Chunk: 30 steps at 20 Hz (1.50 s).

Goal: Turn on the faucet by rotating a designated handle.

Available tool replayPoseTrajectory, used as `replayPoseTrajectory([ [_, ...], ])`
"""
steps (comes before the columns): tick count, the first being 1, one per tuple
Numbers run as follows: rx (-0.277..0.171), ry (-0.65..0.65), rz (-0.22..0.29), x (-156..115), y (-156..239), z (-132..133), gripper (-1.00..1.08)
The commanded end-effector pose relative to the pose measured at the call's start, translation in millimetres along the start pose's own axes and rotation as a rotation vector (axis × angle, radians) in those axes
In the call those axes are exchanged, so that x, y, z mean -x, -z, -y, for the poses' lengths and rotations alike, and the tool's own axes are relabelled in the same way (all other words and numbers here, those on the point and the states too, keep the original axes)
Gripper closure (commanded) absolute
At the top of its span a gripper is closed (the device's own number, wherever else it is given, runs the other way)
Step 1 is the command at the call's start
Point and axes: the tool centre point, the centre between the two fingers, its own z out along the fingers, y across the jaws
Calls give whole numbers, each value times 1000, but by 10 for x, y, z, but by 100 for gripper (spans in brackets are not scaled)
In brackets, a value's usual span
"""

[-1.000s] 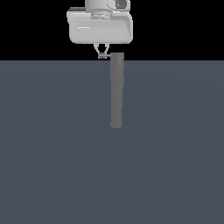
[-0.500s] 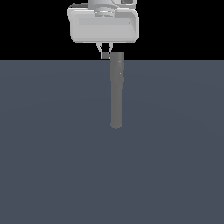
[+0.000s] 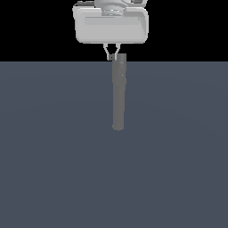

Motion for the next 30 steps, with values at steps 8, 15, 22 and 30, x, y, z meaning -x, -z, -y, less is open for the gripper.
replayPoseTrajectory([
  [8, 1, -12, 9, -24, 6, -388, 108],
  [15, -11, 27, 36, 14, -3, -300, 108],
  [22, -5, 6, 28, -203, -2, -510, 108],
  [30, 0, -17, 19, -434, 3, -744, 108],
])
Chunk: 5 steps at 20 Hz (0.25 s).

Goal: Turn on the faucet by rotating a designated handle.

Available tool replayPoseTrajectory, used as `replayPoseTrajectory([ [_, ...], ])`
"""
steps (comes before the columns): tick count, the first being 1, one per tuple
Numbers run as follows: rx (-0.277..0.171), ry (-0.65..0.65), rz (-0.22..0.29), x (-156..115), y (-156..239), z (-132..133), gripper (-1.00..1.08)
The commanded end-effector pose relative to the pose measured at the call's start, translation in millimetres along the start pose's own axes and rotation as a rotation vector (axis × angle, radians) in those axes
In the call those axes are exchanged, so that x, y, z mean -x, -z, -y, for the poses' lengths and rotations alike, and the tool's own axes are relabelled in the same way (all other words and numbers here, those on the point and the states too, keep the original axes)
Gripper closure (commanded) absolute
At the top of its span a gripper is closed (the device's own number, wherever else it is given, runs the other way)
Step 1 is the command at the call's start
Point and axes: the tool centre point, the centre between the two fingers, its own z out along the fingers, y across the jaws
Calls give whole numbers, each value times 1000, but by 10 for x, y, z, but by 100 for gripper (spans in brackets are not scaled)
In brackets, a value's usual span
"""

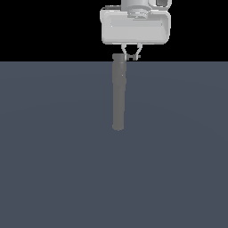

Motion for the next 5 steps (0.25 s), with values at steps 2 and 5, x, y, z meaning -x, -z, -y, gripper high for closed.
replayPoseTrajectory([
  [2, 8, -15, -51, -320, 29, -115, 108],
  [5, 9, -21, -53, -374, 35, -171, 108],
])
